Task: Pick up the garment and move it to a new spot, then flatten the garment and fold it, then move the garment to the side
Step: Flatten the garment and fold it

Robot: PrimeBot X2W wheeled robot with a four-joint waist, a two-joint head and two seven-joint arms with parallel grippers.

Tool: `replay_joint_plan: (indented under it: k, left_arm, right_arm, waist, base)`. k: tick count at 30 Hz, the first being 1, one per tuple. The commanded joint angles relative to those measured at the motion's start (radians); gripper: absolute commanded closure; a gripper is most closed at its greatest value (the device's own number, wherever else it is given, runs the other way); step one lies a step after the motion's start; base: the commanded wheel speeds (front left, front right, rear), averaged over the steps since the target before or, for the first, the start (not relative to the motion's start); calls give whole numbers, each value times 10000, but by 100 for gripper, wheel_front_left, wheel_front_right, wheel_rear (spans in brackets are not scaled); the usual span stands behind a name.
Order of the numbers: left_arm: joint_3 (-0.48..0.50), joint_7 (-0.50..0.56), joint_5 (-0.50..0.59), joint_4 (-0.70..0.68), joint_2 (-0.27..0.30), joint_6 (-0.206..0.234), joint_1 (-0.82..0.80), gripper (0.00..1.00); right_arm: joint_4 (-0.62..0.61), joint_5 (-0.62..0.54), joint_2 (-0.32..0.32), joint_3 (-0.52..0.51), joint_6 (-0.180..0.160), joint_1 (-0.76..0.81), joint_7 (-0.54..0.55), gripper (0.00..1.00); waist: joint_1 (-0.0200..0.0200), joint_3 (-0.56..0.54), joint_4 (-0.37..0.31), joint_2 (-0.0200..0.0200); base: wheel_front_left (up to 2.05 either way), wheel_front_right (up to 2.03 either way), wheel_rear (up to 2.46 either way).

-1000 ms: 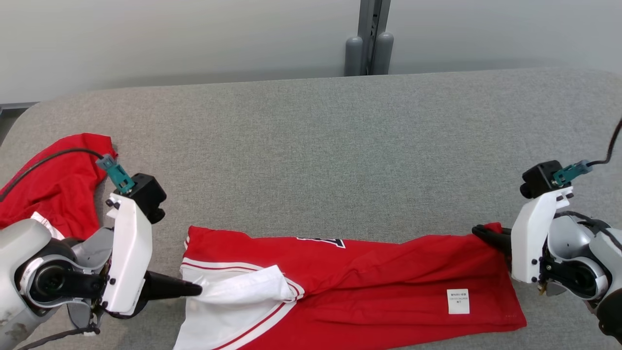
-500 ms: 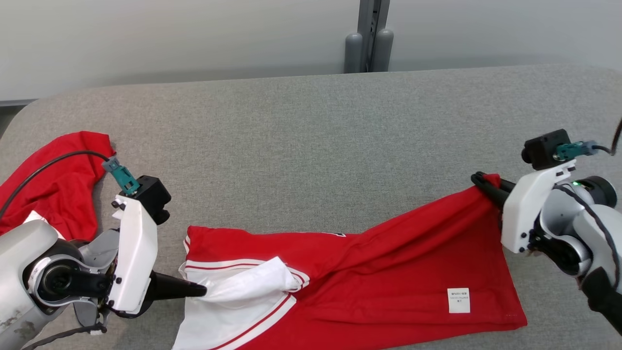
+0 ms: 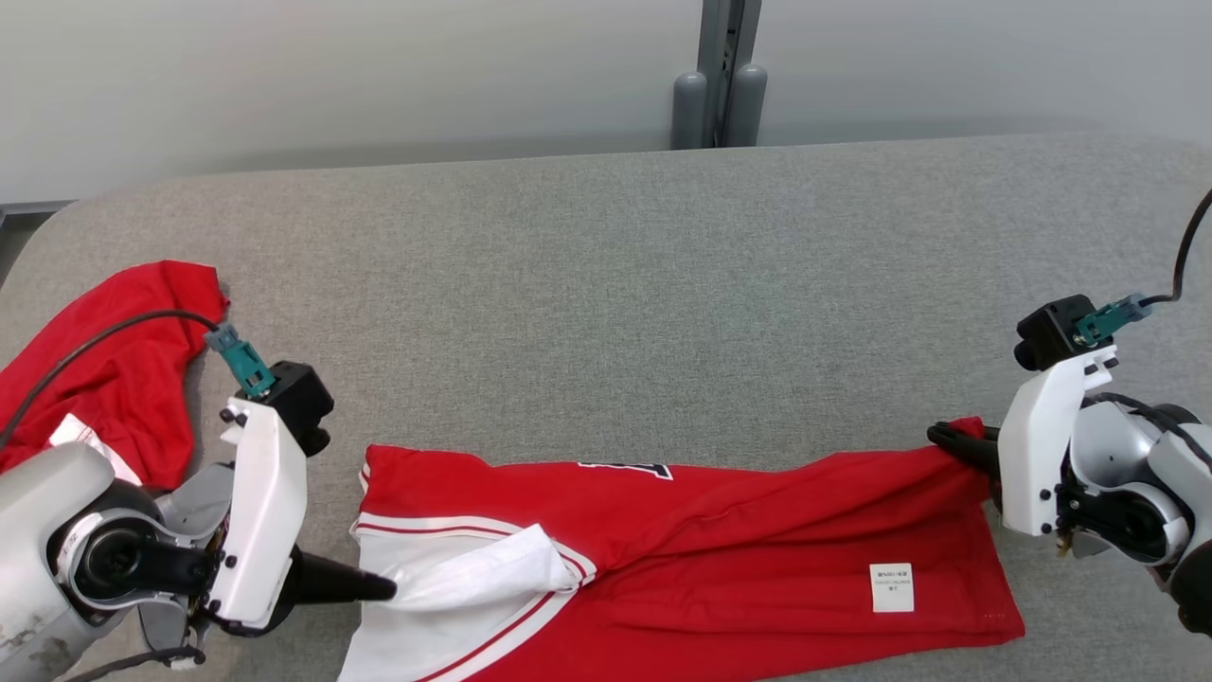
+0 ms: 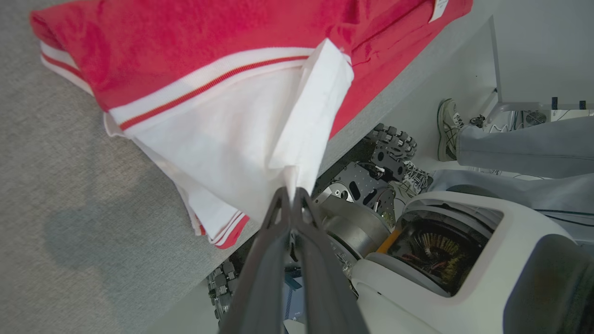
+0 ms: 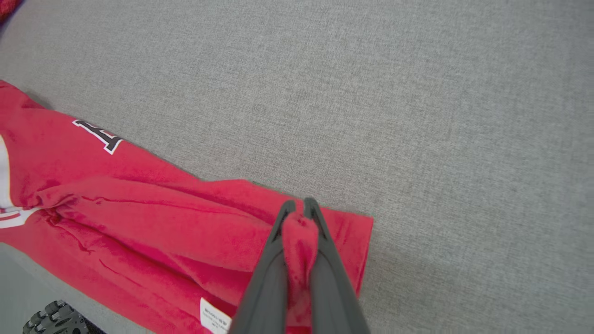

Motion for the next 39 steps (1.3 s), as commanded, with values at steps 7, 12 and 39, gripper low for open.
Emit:
replay_joint_plan:
  k: [7,12,39]
  left_arm:
    - [-83,89,69,231,-52,-15,296,100]
    - [-104,118,99,317,-106,-15,349,82]
    - [2405,-7007,1848,-894,439,575,1883,0]
  right_arm:
    - [96,115,12,68,1,349,456,70]
    - [290,124,162,27,1,518,513,0]
    - [677,-2028,925,-4879,1,2711,-6346,0]
  waist:
    - [-1,-48,-92,-1]
    - [-1,-119,-103,-1]
    - [-1,-1353,-28,-1]
  base:
    - [0,0,0]
    - [0,0,0]
    - [0,0,0]
